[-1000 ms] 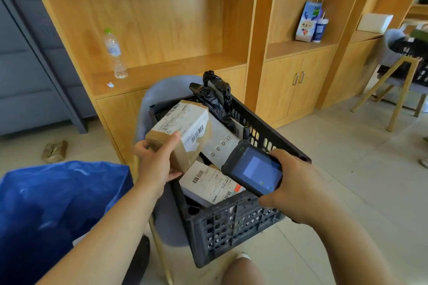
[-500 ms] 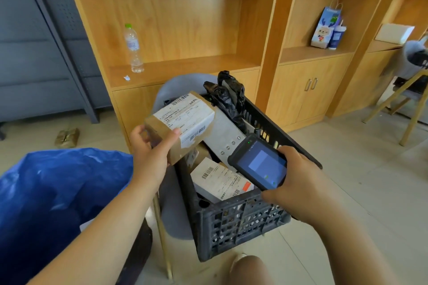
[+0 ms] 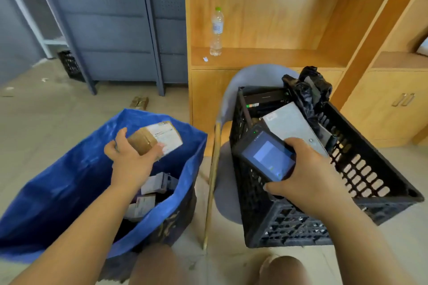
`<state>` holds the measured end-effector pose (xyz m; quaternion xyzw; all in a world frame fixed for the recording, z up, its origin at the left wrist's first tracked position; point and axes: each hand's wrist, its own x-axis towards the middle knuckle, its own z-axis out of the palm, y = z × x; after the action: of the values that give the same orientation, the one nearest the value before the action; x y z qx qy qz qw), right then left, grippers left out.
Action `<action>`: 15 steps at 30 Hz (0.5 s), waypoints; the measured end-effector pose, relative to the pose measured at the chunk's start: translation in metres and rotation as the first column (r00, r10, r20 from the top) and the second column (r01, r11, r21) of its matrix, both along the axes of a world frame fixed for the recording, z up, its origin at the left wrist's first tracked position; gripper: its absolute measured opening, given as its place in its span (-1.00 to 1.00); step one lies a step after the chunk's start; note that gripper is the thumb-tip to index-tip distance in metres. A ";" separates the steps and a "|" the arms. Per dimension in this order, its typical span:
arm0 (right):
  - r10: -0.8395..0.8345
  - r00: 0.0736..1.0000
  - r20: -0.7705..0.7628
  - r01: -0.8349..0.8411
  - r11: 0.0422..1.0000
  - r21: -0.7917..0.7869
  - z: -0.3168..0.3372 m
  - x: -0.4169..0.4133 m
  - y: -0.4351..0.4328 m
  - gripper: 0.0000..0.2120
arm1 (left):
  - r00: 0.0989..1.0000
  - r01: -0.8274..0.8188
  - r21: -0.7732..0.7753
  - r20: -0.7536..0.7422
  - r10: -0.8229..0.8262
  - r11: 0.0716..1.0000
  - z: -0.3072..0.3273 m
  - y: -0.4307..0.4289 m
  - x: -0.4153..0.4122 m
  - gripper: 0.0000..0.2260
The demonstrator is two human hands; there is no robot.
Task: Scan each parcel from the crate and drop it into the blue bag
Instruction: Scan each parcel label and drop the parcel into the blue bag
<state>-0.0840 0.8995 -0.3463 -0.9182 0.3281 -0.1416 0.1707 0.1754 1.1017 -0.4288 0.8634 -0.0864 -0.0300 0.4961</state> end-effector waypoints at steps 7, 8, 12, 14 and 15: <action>-0.018 1.000 -0.025 0.018 1.000 -0.005 -0.004 0.004 0.004 -0.24 | 0.959 0.250 0.225 -0.190 -0.209 0.942 -0.028 0.012 0.006 -0.55; -0.037 0.999 -0.022 0.037 0.999 -0.005 -0.004 0.000 0.001 -0.26 | 0.948 0.285 0.179 -0.200 -0.249 0.942 -0.028 0.009 0.001 -0.65; -0.158 0.987 -0.014 0.158 0.987 -0.001 -0.003 -0.025 -0.017 -0.23 | 0.904 0.414 0.042 -0.136 -0.405 0.909 -0.015 -0.016 -0.020 -0.85; -0.229 0.973 -0.017 0.229 0.973 -0.005 -0.003 -0.041 -0.028 -0.17 | 0.882 0.465 0.000 -0.091 -0.463 0.885 -0.003 -0.036 -0.031 -0.87; -0.263 0.965 -0.009 0.263 0.965 -0.001 -0.003 -0.049 -0.034 -0.16 | 0.869 0.488 -0.017 -0.078 -0.488 0.872 0.004 -0.047 -0.037 -0.89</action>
<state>-0.1331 0.8654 -0.3491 -0.8673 0.4478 -0.1586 0.1490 0.1386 1.0551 -0.4248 0.8126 -0.2817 -0.1889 0.4739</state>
